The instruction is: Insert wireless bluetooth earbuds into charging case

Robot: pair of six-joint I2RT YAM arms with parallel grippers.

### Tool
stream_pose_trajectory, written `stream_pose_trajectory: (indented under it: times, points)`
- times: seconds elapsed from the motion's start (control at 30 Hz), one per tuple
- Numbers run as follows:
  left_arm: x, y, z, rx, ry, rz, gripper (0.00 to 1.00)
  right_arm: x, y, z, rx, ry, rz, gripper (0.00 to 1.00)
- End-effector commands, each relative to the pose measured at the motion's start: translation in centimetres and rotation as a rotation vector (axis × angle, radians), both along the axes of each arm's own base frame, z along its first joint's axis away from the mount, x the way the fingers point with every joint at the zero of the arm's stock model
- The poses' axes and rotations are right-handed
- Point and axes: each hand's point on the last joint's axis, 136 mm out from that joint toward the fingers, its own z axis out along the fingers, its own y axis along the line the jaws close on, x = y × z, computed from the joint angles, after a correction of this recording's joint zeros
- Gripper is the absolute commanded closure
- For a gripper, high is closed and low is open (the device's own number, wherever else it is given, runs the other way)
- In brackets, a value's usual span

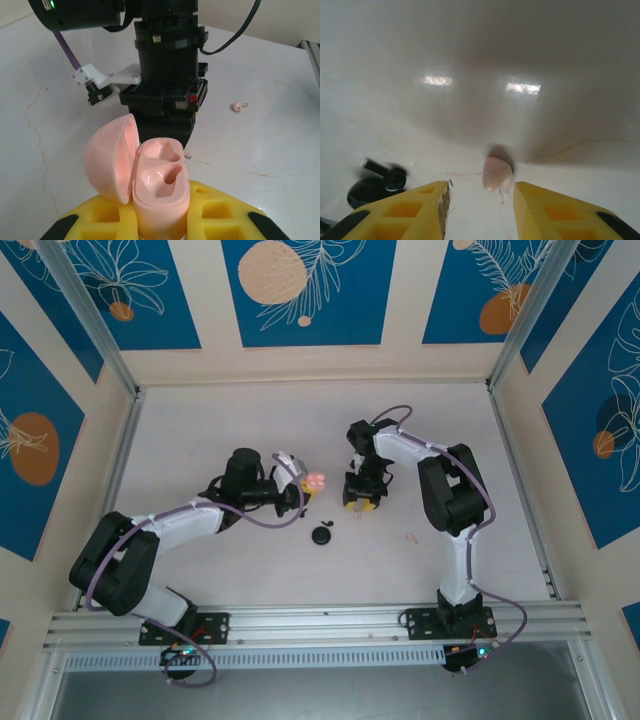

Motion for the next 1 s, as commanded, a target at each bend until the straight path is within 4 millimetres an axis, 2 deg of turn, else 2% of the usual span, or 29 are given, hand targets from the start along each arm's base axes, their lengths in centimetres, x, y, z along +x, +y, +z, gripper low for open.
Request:
stream_pose_trajectory:
  times: [0.0,0.4,0.67,0.97]
  points:
    - [0.2,0.3,0.1,-0.003,-0.003,0.005,0.85,-0.4,0.1,-0.4,-0.024,0.032,-0.009,0.62]
    - [0.2,0.1,0.3,-0.019,0.003,0.003,0.85,-0.1,-0.4,-2.3,-0.065,0.005,-0.002,0.75]
    - [0.1,0.2,0.1,-0.01,0.011,0.002,0.85,-0.5,-0.8,-2.9,-0.111,0.02,0.017,0.7]
    - [0.1,0.2,-0.4,0.002,0.025,-0.002,0.85,-0.4,-1.0,-2.8,-0.12,-0.017,0.02,0.78]
